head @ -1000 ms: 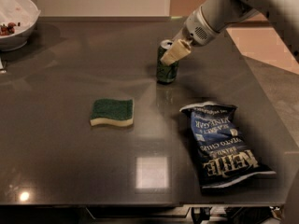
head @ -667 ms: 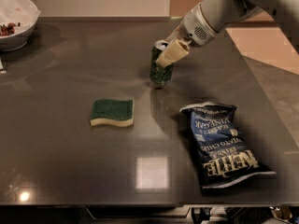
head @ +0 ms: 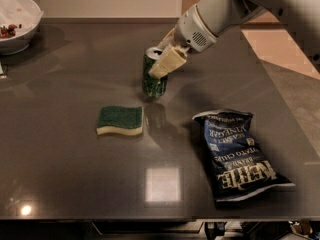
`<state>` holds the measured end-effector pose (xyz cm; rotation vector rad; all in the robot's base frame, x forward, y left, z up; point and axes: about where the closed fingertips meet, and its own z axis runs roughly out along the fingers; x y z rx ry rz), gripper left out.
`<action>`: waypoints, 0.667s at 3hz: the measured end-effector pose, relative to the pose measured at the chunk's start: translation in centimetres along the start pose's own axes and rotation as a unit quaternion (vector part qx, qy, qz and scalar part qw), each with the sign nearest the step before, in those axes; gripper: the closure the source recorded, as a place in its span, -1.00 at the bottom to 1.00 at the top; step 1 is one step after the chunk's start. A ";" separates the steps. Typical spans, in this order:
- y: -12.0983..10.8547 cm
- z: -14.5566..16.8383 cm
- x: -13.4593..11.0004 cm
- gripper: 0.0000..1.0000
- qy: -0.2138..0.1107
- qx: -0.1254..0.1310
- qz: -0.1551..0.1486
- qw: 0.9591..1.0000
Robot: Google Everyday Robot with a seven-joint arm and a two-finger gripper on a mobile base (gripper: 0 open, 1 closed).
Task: Move green can near sponge
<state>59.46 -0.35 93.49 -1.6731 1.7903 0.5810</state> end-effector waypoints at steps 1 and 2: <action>1.1 1.0 -0.8 1.00 -0.002 -0.015 -0.013 1.000; 2.0 2.1 -1.3 1.00 0.000 -0.027 -0.024 0.999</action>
Offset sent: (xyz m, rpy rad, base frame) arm -0.0248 0.0342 -0.0124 -0.0147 0.0044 0.0976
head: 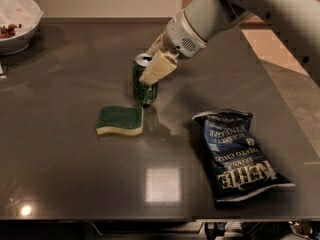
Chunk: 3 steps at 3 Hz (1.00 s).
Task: Move green can near sponge
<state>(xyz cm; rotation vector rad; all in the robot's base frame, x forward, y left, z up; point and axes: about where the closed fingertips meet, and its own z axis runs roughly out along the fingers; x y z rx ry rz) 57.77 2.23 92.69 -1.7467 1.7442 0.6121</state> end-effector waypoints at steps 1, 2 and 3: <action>0.4 1.1 -0.2 0.65 0.010 -0.003 -0.007 1.000; 0.7 2.0 -0.2 0.17 0.022 -0.005 -0.011 1.000; 0.9 2.6 -0.3 -0.28 0.029 -0.010 -0.018 0.999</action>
Offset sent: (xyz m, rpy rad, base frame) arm -0.0055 0.0185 -0.0196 -0.0740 -0.0111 0.0201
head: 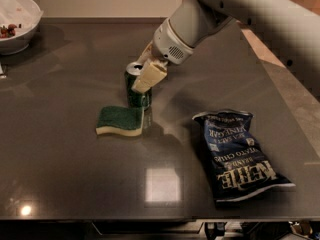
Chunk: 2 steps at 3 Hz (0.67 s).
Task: Move green can near sponge
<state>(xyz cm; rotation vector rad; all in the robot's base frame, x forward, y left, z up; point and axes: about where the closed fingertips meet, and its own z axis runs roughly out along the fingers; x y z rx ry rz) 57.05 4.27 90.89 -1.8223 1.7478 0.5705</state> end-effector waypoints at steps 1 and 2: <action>0.3 0.4 -0.1 -0.78 0.004 -0.006 -0.008 1.000; 0.3 0.6 -0.1 -1.00 0.004 -0.007 -0.008 1.000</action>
Offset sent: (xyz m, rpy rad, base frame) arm -0.0021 0.0026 -0.0026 -0.0079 -0.0016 0.0154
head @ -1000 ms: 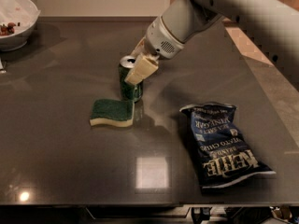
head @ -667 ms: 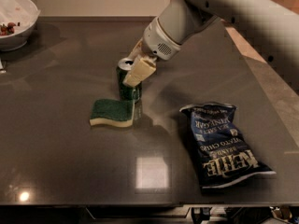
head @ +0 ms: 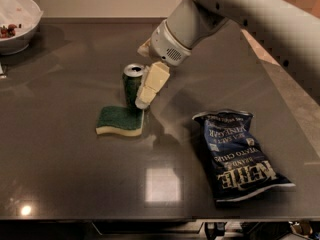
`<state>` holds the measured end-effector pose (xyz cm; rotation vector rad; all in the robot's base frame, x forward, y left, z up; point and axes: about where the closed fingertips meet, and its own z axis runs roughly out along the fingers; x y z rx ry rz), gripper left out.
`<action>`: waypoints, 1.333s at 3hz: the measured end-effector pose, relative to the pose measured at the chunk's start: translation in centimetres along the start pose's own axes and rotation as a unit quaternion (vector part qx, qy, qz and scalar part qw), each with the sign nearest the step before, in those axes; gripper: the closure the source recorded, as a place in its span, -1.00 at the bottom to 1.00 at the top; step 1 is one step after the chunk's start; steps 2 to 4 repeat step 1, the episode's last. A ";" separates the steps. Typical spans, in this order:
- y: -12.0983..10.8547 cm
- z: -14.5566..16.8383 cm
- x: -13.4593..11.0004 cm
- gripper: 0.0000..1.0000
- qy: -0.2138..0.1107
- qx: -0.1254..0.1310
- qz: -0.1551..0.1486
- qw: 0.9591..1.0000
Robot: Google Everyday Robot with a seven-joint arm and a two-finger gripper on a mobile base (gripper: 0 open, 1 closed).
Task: Move green can near sponge
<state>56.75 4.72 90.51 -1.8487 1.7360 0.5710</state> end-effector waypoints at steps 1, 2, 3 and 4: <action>0.0 0.0 0.0 -1.00 0.000 0.000 0.000 1.000; 0.0 0.0 0.0 -1.00 0.000 0.000 0.000 1.000; 0.0 0.0 0.0 -1.00 0.000 0.000 0.000 1.000; 0.0 0.0 0.0 -1.00 0.000 0.000 0.000 1.000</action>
Offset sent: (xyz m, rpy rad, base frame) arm 0.0000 0.0000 0.0000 0.0000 0.0000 0.0000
